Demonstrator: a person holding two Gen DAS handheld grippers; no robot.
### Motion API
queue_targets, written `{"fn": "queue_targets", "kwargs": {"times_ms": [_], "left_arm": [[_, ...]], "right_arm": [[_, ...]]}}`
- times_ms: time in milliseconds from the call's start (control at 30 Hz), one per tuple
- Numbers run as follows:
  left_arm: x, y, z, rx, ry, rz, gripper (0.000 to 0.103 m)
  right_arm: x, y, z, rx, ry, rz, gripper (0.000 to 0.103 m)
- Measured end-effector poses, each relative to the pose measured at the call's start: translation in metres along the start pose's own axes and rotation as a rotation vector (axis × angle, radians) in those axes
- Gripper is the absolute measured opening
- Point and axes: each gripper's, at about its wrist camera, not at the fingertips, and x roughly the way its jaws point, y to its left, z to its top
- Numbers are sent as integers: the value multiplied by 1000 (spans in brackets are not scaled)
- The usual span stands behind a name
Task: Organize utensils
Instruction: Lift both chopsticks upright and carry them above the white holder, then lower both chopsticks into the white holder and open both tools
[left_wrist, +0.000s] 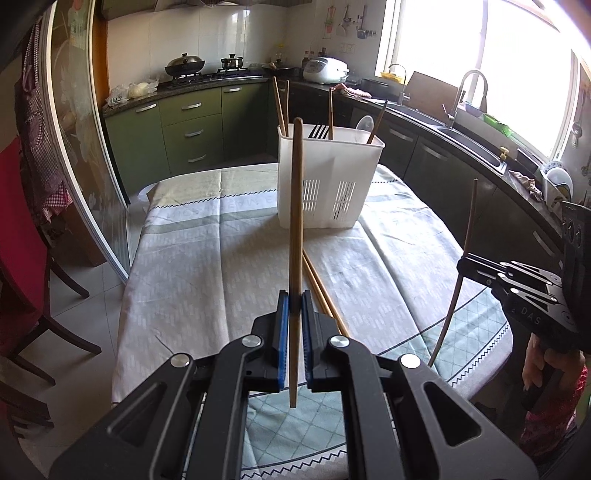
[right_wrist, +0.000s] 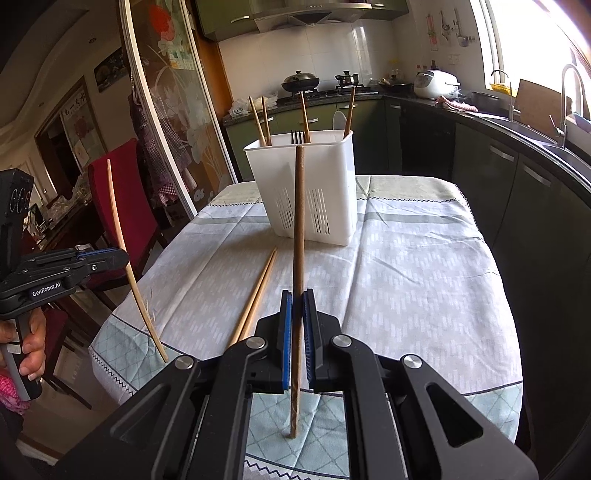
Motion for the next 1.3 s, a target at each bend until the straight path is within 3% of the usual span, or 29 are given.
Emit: {"fn": "queue_targets", "kwargs": {"times_ms": [200,467,667,833,967,1300], "left_arm": [[-15,-4,29,-2,-68,-21,7],[-28,-13,109,9,-247,-51,7],[-20,-19,174,-1,-364,-73,7],[0,-24,210,-11,-437,-69,7],[33,-28,220,-7,-429,-31,7],[94,-21,198,30,-282,41,7]], "right_arm": [[-9,3,32,0,-76,14,7],[-21,9,119,-9,-255,2,7],[-14,9,182,1,-366,-25,7],[5,2,218,10,-418,-57,7],[33,-7,225,17,-383,-80,7],[92,-20,197,2,-232,-97,7]]}}
